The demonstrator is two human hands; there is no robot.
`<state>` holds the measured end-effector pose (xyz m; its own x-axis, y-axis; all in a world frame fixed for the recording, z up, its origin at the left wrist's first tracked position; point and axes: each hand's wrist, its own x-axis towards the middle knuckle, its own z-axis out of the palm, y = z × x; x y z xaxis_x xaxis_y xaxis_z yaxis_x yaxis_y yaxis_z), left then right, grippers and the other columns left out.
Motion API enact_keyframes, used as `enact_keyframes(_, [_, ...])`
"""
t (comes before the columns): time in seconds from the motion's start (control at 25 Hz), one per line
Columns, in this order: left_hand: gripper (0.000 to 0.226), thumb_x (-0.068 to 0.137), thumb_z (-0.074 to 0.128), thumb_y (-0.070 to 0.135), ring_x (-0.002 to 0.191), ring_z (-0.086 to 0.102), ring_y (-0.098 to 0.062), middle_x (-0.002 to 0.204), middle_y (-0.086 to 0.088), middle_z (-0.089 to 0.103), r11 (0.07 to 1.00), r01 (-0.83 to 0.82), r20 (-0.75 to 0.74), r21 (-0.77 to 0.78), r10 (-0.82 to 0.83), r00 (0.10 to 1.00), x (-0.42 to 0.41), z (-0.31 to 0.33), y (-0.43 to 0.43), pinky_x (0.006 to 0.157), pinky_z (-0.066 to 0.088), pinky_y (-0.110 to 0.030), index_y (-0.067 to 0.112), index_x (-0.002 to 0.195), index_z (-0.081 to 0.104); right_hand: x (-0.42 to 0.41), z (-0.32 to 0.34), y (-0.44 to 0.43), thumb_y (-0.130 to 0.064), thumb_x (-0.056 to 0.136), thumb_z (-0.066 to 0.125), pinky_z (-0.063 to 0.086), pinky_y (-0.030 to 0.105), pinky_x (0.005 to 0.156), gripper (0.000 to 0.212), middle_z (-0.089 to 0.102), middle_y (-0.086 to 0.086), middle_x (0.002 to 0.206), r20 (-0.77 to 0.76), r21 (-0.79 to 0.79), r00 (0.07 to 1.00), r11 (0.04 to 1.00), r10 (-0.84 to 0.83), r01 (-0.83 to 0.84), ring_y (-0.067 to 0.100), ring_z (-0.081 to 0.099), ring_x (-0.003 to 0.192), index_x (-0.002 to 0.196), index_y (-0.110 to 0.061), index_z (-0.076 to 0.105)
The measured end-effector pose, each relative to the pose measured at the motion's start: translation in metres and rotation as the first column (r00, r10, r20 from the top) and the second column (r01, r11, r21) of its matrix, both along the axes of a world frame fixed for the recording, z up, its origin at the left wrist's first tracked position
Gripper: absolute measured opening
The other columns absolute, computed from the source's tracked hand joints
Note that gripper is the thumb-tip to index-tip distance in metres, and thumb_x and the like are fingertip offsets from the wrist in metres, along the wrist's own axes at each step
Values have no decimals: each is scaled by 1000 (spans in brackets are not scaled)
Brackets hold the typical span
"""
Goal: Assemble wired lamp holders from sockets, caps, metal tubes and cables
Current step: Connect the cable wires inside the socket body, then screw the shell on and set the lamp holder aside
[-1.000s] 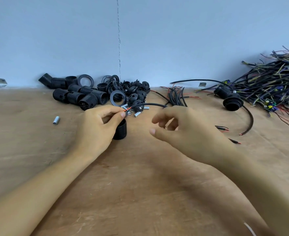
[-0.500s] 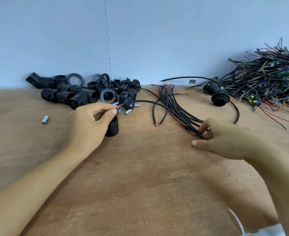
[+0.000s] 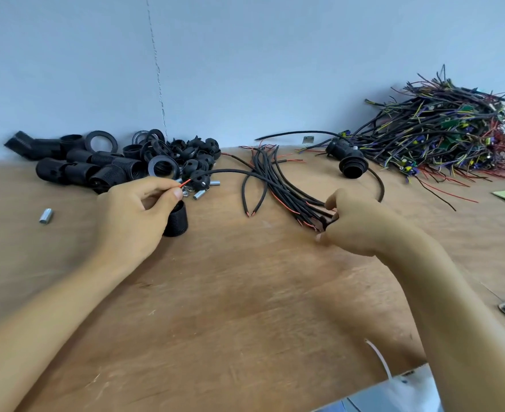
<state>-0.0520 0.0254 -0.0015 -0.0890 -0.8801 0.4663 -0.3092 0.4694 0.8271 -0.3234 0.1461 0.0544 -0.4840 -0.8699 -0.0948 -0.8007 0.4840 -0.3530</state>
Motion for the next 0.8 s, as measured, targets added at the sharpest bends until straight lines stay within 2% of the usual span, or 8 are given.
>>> enact_keyframes(0.08, [14,94,72,18,88,74,-5,89,12,78,1000,-5,-2,-1,5,1000,0,0,0,90,56,-32,30,92,79,2,-6,-5,-11,82,75,56,38,76,45,63,11,105,61,-150,998,989,18,-8,30,62,92,123,-8,55])
enact_keyframes(0.2, [13,93,73,18,88,73,-3,90,13,78,1000,-17,13,-11,17,1000,2,2,1,91,57,-31,30,93,79,7,-9,-14,-11,83,76,50,29,72,45,66,0,105,113,-309,989,950,90,-51,19,59,93,123,-15,57])
enact_keyframes(0.36, [14,94,72,16,89,74,-5,90,12,79,1000,-29,10,-10,29,1000,5,3,3,91,57,-33,28,95,79,3,-4,-25,-11,83,74,38,1,61,44,65,-10,108,119,-494,980,866,159,-80,-4,57,81,121,-25,56])
enact_keyframes(0.44, [12,95,70,15,90,74,-8,90,8,79,999,-40,13,-4,40,999,6,4,2,91,58,-35,23,98,79,-1,0,-33,-10,82,74,41,3,66,40,66,-12,110,152,-530,966,842,210,-100,-4,62,83,113,-27,57])
enact_keyframes(0.52, [12,95,70,14,89,74,-7,90,7,79,999,-54,11,-2,54,998,9,5,1,89,58,-32,20,99,79,-3,4,-43,-10,82,76,51,21,79,35,68,-10,110,206,-559,948,824,243,-89,7,67,87,108,-27,60])
enact_keyframes(0.6, [12,95,70,14,87,73,-5,88,9,78,997,-79,5,-3,79,997,11,6,2,87,57,-28,23,97,79,-4,8,-56,-10,84,76,56,36,83,29,71,-10,99,283,-606,915,793,289,-63,12,66,80,105,-26,64])
enact_keyframes(0.72, [21,94,71,13,84,71,2,84,17,77,992,-122,-39,11,123,992,12,7,4,81,53,-16,33,88,75,4,9,-81,-8,91,71,56,36,77,27,70,-9,91,435,-675,800,737,415,-15,17,63,76,115,-18,63])
enact_keyframes(0.8, [26,93,73,14,83,69,6,81,22,75,990,-139,-49,12,140,989,10,8,7,75,48,-5,38,84,72,15,5,-99,-6,94,67,55,30,68,34,68,-1,92,593,-692,638,716,491,91,18,65,72,125,-12,57])
